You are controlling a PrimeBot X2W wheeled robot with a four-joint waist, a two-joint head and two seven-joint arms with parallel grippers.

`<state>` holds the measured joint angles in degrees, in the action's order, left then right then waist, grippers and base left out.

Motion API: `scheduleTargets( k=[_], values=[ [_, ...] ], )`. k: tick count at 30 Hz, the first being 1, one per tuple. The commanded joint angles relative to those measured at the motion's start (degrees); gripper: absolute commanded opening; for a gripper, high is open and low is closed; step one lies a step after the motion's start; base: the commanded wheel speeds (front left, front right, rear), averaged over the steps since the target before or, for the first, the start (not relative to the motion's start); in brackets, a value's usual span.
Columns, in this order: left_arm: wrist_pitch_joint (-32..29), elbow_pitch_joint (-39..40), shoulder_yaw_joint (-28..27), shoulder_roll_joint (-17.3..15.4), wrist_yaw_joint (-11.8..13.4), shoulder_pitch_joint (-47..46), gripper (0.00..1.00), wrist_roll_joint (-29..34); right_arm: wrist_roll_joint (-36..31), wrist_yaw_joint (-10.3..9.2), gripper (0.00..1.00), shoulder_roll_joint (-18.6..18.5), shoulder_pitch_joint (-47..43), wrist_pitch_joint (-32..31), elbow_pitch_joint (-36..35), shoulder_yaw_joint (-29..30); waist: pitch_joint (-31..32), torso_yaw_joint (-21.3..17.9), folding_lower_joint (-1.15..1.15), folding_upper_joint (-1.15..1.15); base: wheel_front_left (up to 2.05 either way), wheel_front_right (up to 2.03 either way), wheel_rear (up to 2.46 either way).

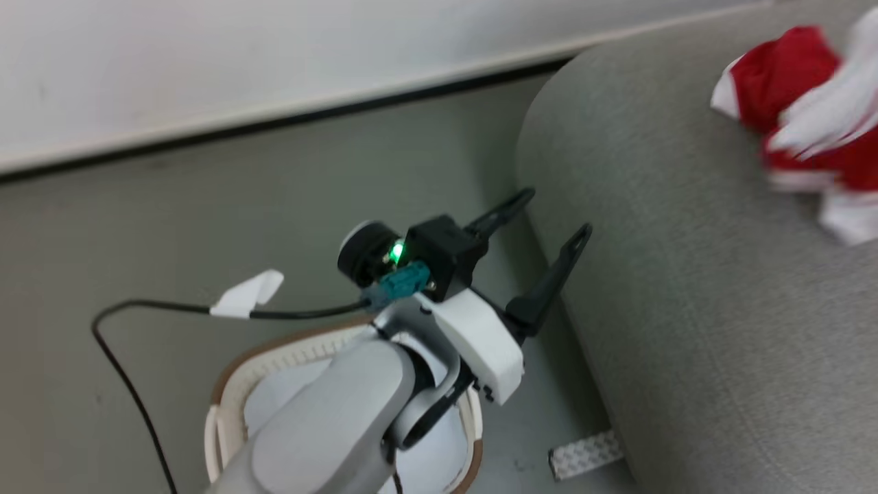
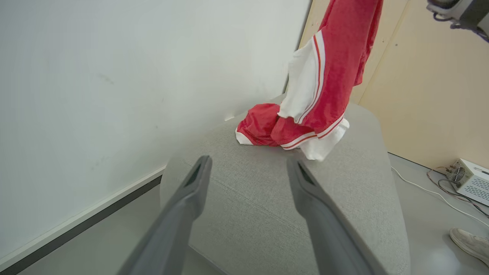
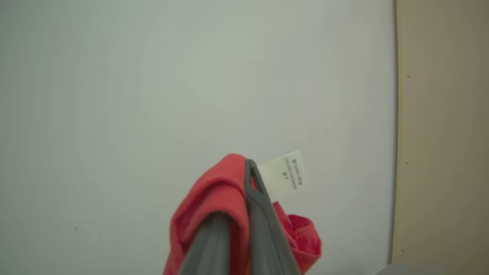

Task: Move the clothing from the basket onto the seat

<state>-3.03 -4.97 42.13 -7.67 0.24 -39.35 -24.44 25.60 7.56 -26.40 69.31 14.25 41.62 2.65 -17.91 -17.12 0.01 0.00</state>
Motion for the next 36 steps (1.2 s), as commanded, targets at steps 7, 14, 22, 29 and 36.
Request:
scheduleTargets(
  k=[7,14,22,29,36],
  values=[
    [-1.28,1.68,0.37,0.11,-1.65,-7.52,1.0,2.59,-11.84,-0.14,0.0,-2.21,10.6,0.3,7.29,15.61,-18.83,6.47,-0.01,0.0,0.0,0.0,0.0],
    [0.63,-0.17,0.63,-0.01,-2.43,-8.71,1.0,2.71,-21.88,-0.15,0.0,3.38,4.46,0.9,12.45,27.46,-22.7,8.12,-0.01,0.0,0.0,0.0,0.0],
    [2.46,-2.14,-0.04,-1.05,-2.02,-7.51,1.0,1.93,-27.78,-0.15,1.0,10.82,-3.12,0.88,9.11,34.14,-19.79,8.27,-0.01,0.0,0.0,0.0,0.0],
    [5.32,-3.58,-0.97,-1.49,-0.94,-4.24,1.0,0.24,-28.8,-0.15,1.0,14.96,-8.82,0.87,2.57,31.72,-13.18,8.23,-0.01,0.0,0.0,0.0,0.0],
    [11.43,-6.33,-4.53,-2.48,1.74,3.0,1.0,-2.81,-26.72,-0.15,1.0,17.45,-19.87,0.88,-6.21,24.16,-2.55,9.84,-0.01,0.0,0.0,0.0,0.0]
  ],
)
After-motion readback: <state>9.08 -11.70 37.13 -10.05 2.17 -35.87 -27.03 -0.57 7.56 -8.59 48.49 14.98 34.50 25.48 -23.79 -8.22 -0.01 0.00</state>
